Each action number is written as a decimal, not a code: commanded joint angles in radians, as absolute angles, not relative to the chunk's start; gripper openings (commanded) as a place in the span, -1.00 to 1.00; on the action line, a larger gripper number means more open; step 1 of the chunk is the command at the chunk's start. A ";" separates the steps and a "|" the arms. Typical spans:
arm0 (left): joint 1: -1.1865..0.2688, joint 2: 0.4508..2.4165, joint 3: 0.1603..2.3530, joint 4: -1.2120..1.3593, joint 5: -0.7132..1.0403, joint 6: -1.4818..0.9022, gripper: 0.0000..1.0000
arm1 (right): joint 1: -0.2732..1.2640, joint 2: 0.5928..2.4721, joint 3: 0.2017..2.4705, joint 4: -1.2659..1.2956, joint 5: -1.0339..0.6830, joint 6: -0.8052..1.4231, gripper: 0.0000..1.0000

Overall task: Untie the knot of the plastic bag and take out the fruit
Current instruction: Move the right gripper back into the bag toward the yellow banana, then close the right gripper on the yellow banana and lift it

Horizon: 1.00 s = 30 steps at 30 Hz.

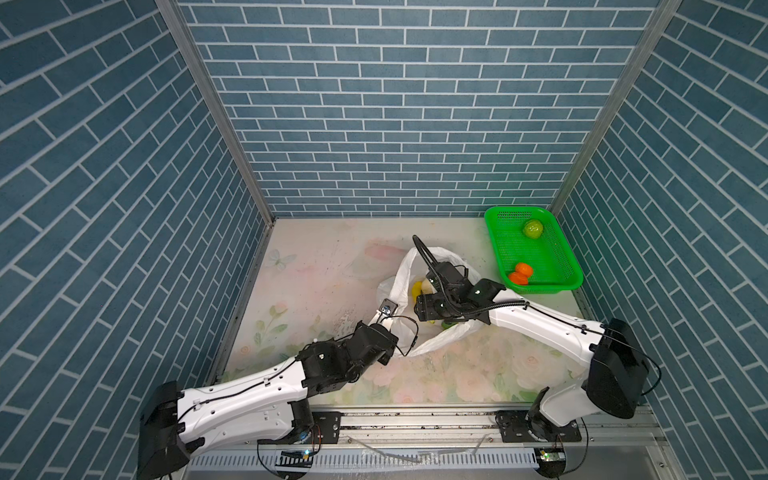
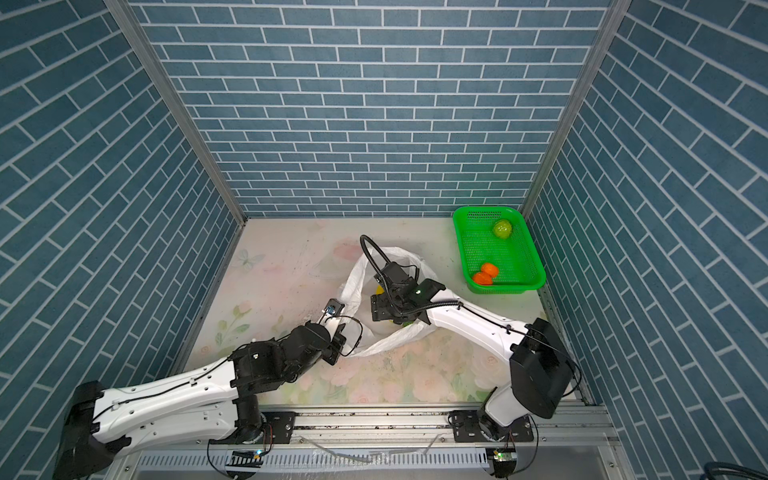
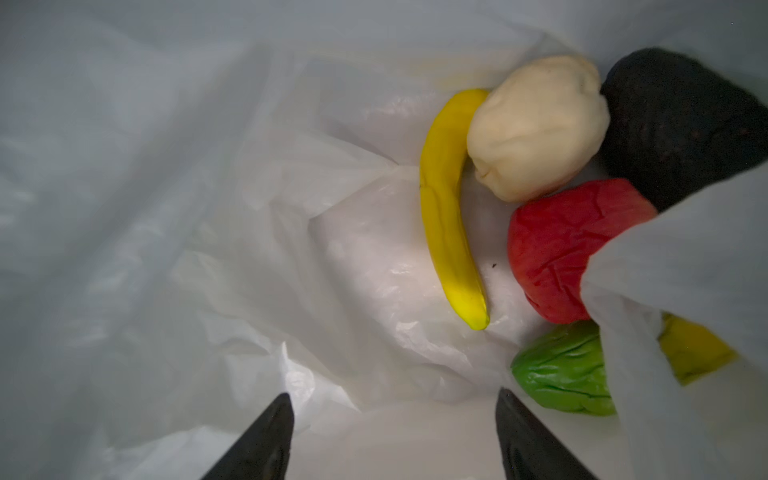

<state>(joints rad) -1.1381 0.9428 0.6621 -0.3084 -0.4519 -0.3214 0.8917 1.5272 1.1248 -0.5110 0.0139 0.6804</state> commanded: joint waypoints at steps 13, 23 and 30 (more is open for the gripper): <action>-1.132 0.973 0.723 -0.257 -0.456 -0.318 -1.00 | 0.883 1.737 1.165 -0.340 0.018 0.687 0.49; -1.132 0.972 0.706 -0.267 -0.426 -0.321 -1.00 | 0.848 1.823 1.213 -0.269 0.089 0.704 0.50; -1.131 0.968 0.704 -0.275 -0.425 -0.320 -1.00 | 0.822 1.878 1.250 -0.247 0.117 0.686 0.49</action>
